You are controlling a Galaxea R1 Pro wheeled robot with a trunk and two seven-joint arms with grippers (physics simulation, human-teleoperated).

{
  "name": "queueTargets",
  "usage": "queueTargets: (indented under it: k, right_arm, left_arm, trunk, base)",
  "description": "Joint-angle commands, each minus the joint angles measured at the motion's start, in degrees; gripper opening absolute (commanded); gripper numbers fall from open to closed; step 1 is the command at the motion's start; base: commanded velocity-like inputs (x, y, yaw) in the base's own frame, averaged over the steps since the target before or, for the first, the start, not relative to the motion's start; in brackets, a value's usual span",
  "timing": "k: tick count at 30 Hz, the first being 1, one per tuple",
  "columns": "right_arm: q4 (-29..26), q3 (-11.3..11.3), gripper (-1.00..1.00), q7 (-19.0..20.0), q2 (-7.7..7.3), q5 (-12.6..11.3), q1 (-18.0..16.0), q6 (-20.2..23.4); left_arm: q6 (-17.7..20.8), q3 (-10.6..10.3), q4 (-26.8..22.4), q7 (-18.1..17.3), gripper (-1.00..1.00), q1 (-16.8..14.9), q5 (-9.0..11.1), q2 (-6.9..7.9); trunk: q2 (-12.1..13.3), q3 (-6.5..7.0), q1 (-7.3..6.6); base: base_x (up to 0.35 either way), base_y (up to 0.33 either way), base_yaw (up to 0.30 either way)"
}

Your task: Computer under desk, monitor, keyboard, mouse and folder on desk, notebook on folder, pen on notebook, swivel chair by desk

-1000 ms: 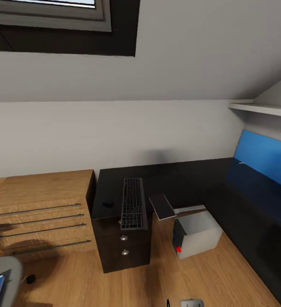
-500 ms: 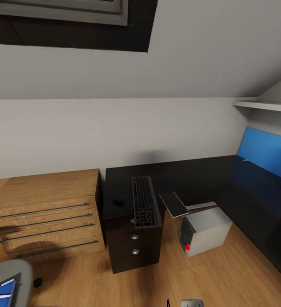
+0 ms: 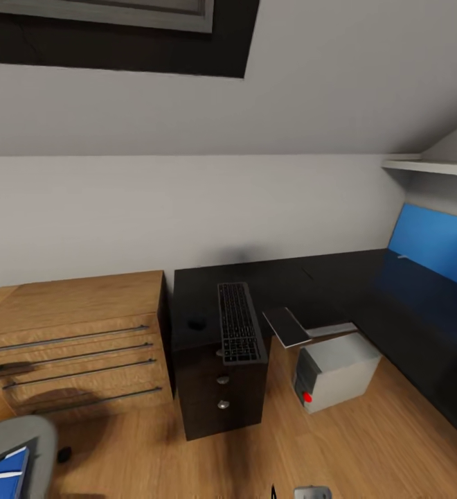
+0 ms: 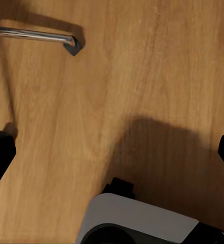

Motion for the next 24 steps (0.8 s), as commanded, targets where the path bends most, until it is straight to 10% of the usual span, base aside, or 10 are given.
queueTargets:
  k: [1,24]
  right_arm:
    - [0.05,0.44,1.0,-0.57,-0.01,0.12,-0.04,-0.02]
    - [0.07,0.37,1.0,-0.57,-0.02,0.15,-0.04,-0.02]
  left_arm:
    - [-0.25,0.18,0.02,-0.12,1.0,-0.03,0.39,-0.04]
    - [-0.46,0.1,-0.03,-0.38,1.0,-0.03,0.34,-0.02]
  trunk:
    - [-0.45,-0.24,0.2]
    - [-9.68,-4.37,5.25]
  base:
    - [-0.24,-0.021,0.0]
    - [-0.068,-0.001,0.0]
